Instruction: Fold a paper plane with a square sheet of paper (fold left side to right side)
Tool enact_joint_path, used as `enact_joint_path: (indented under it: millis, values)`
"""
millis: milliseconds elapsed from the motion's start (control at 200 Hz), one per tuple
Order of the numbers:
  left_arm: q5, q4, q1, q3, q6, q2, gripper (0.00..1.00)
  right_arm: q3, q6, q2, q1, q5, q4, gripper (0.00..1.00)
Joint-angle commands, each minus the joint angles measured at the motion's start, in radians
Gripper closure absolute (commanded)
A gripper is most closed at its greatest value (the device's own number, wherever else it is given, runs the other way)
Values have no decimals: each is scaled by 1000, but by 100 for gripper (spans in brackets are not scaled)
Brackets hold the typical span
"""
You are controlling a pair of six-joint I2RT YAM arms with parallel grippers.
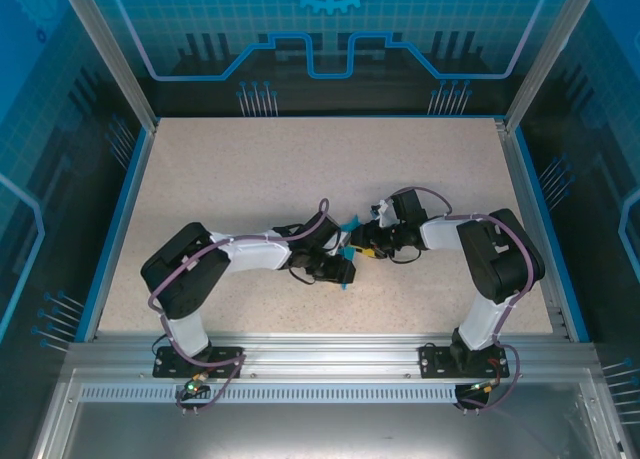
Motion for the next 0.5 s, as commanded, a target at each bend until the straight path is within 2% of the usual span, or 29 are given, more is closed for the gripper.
enact_joint_path:
  millis: [0,495]
  values:
    - [8,-15,-6,34,-3,14,59,-3,-25,43,17,39,-24,54]
    - [0,-46,-17,56,6,34,70,-6,-25,45,18,43,-24,54]
